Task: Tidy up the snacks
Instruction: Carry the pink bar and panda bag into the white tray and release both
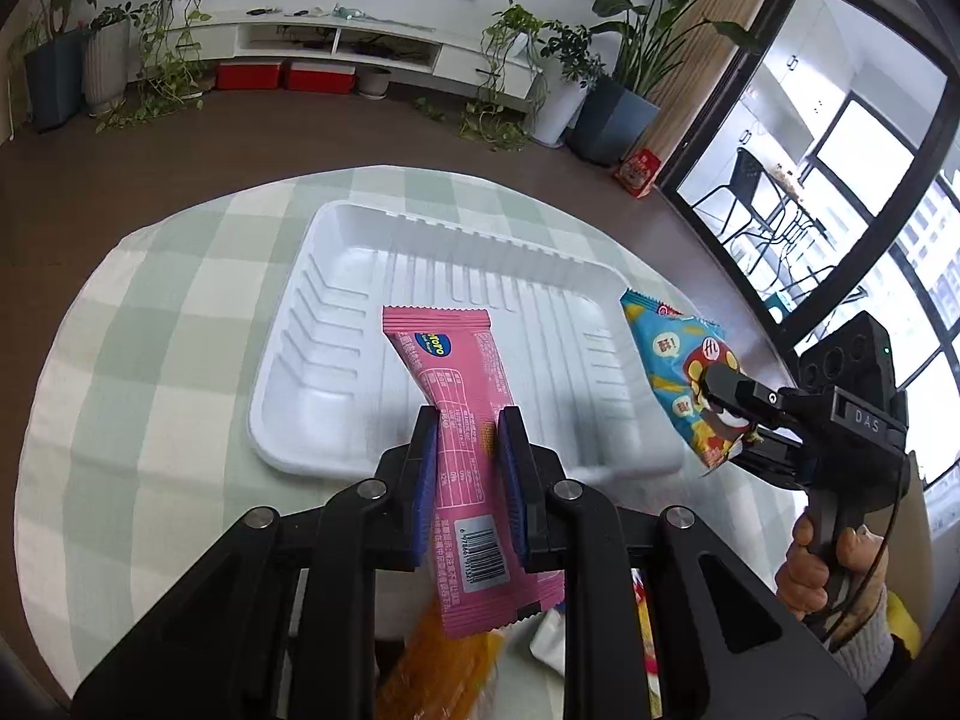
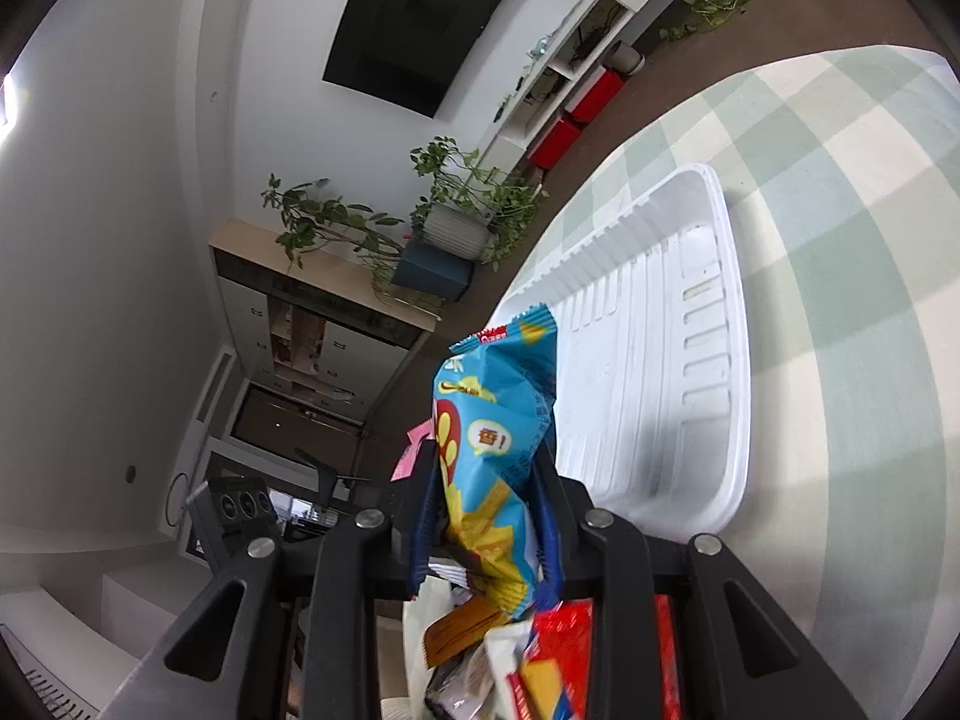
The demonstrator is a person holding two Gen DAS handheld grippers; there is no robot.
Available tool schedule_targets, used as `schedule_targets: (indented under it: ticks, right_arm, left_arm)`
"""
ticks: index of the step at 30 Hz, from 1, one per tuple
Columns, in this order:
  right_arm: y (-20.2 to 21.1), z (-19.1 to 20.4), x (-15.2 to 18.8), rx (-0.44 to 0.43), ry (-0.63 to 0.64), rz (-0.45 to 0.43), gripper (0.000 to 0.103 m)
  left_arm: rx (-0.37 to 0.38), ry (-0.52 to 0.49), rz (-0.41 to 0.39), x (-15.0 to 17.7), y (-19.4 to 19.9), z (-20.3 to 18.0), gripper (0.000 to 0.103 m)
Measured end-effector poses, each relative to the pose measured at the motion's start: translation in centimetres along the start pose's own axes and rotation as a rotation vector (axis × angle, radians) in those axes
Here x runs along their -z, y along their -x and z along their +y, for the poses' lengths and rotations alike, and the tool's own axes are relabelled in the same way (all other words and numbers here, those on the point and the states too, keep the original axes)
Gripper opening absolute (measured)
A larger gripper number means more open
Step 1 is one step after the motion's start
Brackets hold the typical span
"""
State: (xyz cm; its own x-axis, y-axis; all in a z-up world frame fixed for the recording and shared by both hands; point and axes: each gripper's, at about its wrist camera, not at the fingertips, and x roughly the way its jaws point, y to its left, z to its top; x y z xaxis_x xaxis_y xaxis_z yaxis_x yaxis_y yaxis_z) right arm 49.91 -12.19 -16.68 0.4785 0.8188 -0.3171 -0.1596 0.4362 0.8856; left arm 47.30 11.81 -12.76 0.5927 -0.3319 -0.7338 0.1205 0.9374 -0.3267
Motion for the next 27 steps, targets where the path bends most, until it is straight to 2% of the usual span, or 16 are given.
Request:
schedule_targets:
  ticks: [11, 16, 18, 22, 27]
  right_arm:
    - [-2.8, -1.5, -1.9, 0.120, 0.063, 0.013, 0.031]
    - [-3.1, -1.2, -2.6, 0.197, 0.105, 0.001, 0.034]
    - [-3.2, -1.3, -2.6, 0.226, 0.121, 0.006, 0.040]
    - [-3.3, -0.4, -2.8, 0.266, 0.183, -0.001, 0.045]
    - [-2.8, 1.5, -2.5, 0.305, 0.287, -0.032, 0.054]
  left_arm:
    - [-0.058, -0.017, 0.030, -3.2, -6.9, 1.5, 0.018]
    - [-0.108, -0.019, 0.040, -3.5, -9.2, 1.8, 0.020]
    - [-0.126, -0.018, 0.044, -3.5, -9.8, 2.0, 0.020]
    - [-0.166, -0.031, 0.036, -3.6, -10.1, 2.2, 0.021]
    - [-0.203, -0.056, 0.000, -3.1, -8.2, 1.9, 0.021]
